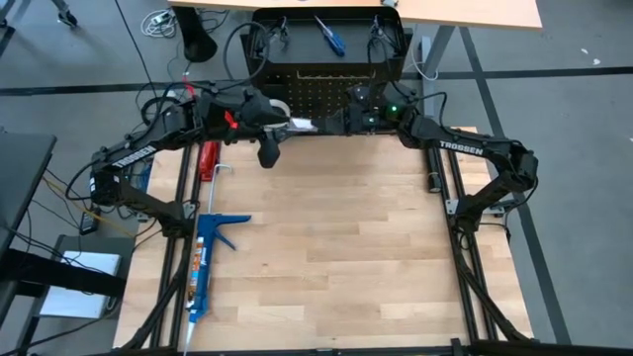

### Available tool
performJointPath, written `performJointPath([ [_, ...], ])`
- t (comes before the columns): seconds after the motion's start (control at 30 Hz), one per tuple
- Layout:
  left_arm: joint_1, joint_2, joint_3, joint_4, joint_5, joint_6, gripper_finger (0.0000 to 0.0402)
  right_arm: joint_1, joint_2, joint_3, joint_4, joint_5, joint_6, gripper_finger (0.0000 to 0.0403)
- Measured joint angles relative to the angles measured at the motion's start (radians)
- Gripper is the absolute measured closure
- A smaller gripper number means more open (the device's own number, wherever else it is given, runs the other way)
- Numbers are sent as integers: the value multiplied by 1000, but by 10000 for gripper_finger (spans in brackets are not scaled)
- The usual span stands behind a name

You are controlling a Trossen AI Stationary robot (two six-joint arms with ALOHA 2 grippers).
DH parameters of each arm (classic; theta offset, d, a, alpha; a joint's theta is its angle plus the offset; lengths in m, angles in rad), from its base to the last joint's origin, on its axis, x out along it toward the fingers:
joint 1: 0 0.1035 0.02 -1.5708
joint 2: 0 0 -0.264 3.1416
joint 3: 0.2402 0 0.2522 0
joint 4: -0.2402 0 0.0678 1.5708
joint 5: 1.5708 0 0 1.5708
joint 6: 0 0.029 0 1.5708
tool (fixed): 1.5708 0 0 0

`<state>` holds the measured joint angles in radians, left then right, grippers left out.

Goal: Hang tools onto peg board
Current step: Put the black utility knife blade dispenser onto the black pegboard

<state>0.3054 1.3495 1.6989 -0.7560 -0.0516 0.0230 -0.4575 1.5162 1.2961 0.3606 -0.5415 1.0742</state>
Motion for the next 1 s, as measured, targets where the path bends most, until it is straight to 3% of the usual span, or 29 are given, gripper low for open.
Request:
performJointPath([
  [0.17, 0, 0, 2, -30, 9, 9, 209, -12, 0, 0, -11, -35, 23, 341],
  [0.3, -11, 0, 2, -86, 5, 144, 208, -23, 0, 0, -24, -78, 43, 341],
  [0.43, -28, 0, 2, -91, -77, 253, 204, -25, 0, 0, -68, -107, 52, 341],
  [0.77, -27, 26, 3, -65, -13, 424, 136, -15, 0, 0, -70, -84, 63, 341],
  [1.0, -32, 55, 3, -39, -57, 449, 138, -7, 2, 0, -70, -94, 82, 341],
])
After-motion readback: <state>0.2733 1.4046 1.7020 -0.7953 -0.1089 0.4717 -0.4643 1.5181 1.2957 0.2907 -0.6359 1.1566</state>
